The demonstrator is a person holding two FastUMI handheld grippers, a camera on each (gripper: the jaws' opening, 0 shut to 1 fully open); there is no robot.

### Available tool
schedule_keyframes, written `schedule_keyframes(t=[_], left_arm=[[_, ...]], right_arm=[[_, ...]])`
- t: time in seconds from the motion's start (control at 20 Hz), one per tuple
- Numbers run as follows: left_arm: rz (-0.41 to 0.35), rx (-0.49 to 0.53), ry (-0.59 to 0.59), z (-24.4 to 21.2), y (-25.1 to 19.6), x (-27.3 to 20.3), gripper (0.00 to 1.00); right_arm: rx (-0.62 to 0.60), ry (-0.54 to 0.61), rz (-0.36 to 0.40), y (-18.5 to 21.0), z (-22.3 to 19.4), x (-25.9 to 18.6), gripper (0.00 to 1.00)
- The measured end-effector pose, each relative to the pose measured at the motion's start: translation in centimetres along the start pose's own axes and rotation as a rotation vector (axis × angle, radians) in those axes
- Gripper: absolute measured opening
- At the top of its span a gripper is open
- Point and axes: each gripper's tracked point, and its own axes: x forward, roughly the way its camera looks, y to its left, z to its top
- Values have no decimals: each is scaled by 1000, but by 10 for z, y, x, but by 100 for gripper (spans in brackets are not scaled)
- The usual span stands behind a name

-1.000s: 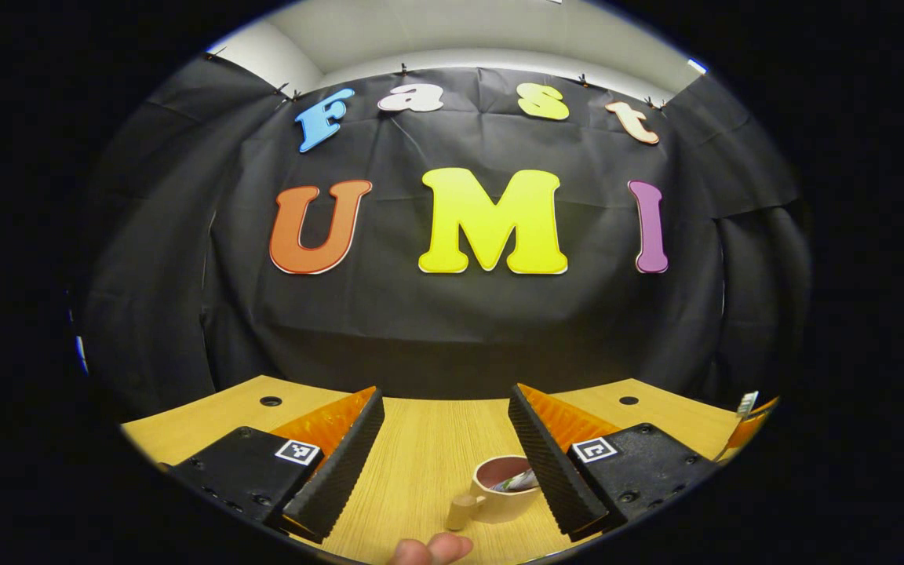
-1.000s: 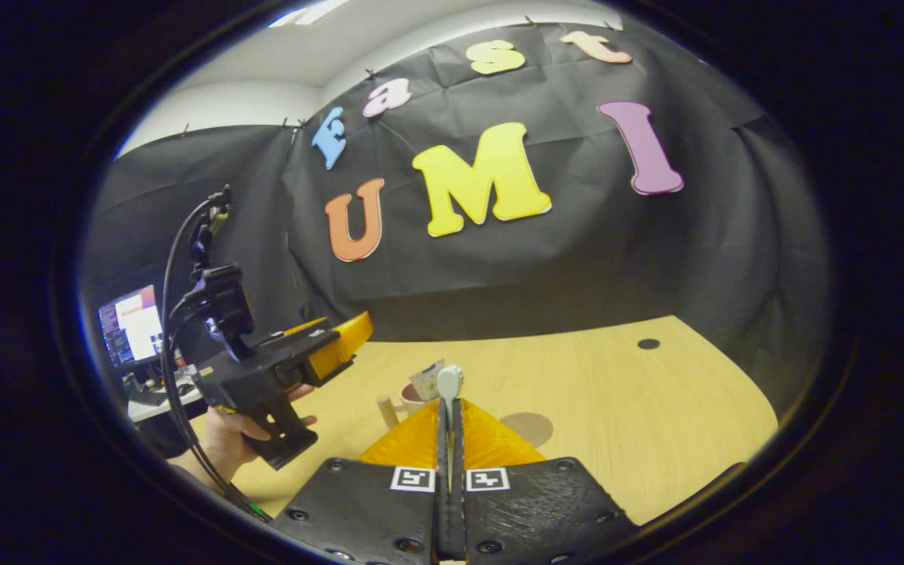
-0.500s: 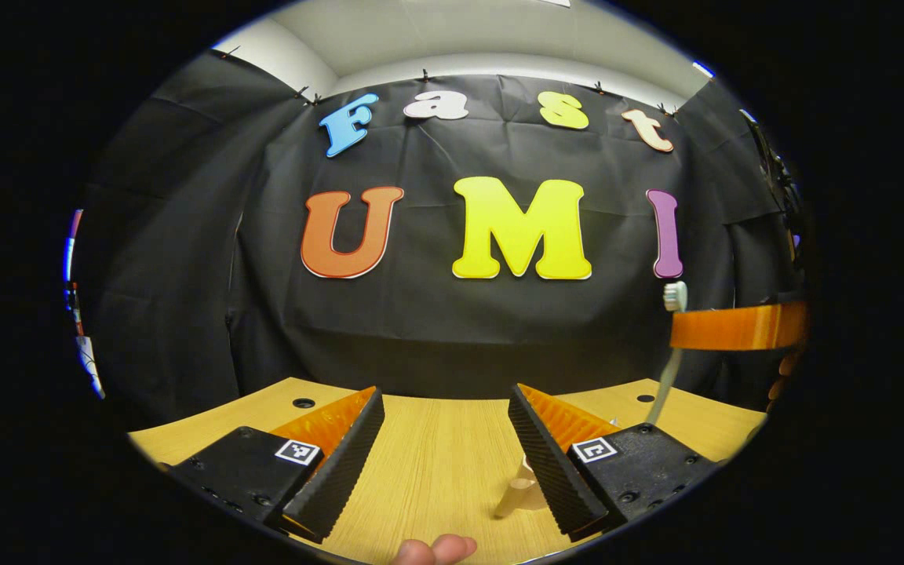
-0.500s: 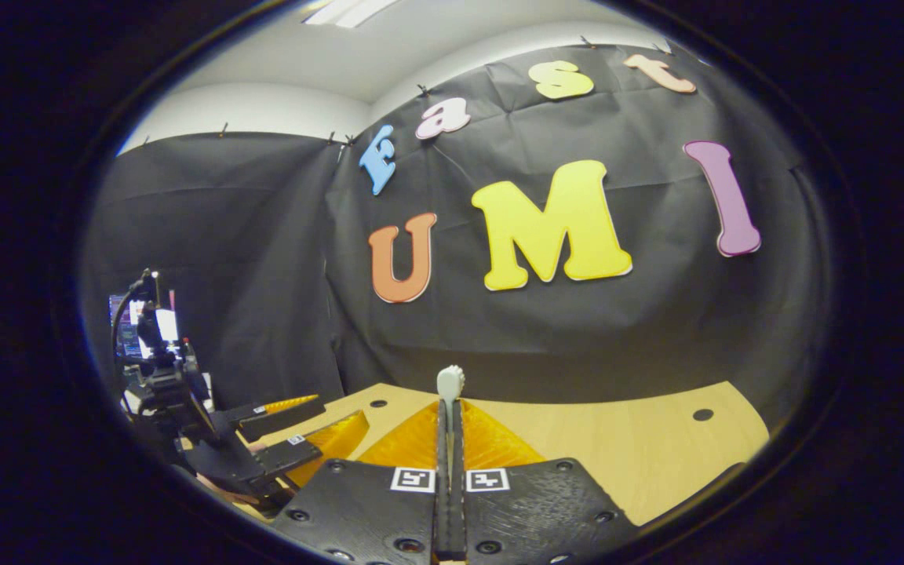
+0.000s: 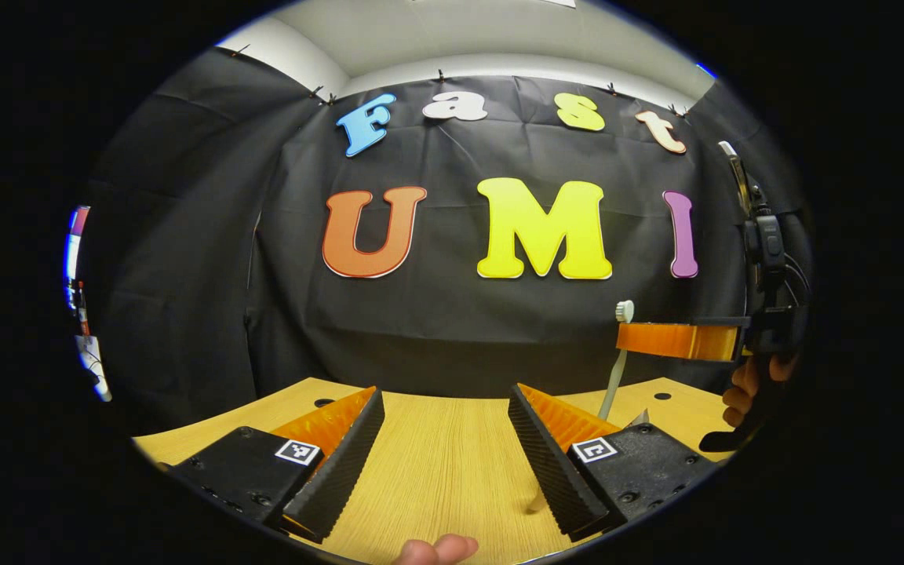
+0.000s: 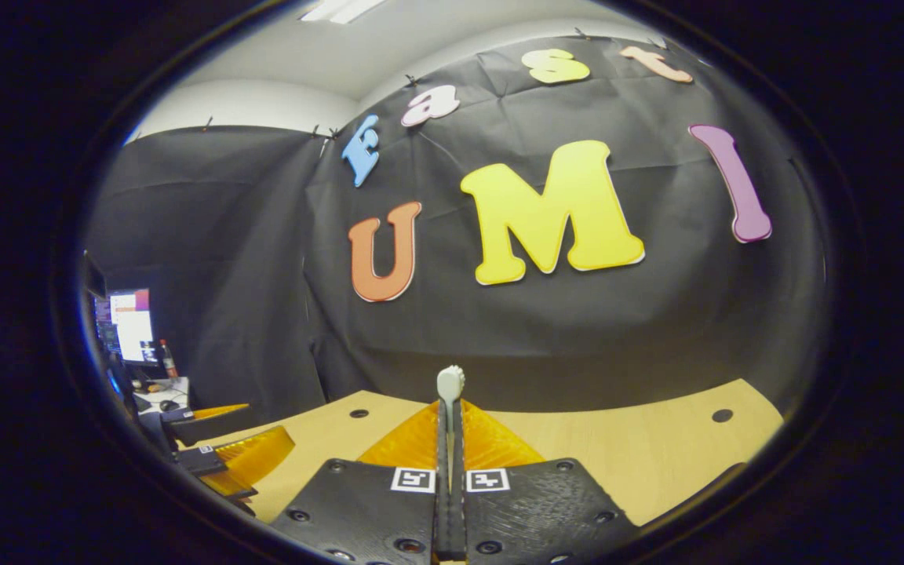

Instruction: Put the toothbrush and toothpaste on the desktop into the cup, then pick up the cup and place it on the coaster on the desktop.

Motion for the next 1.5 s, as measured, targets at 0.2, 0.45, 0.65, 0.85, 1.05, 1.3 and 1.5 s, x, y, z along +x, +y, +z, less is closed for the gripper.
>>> schedule_keyframes(t=[0.2, 0.45, 0.65, 0.85, 1.05, 1.3, 1.5], left_arm=[[1, -20, 24, -10, 3, 0, 100], [-9, -27, 16, -6, -1, -2, 100], [-41, -23, 18, -3, -12, -4, 100], [-143, -64, 8, 24, -30, -5, 100], [-299, -18, 57, 49, -55, 3, 98], [-581, 262, 269, 50, -101, 19, 98], [-659, 512, 603, 8, -117, 22, 99]], right_arm=[[-38, 57, -16, 1, -21, 6, 6], [-75, 59, -52, -3, -18, -10, 72], [-72, 19, -51, -5, -1, -36, 86], [-145, -12, -105, -37, 22, -95, 92], [-233, 22, -124, -73, 18, -147, 93], [-213, 98, -134, -115, -7, -195, 95], [-117, 170, -103, -142, -34, -223, 95]])
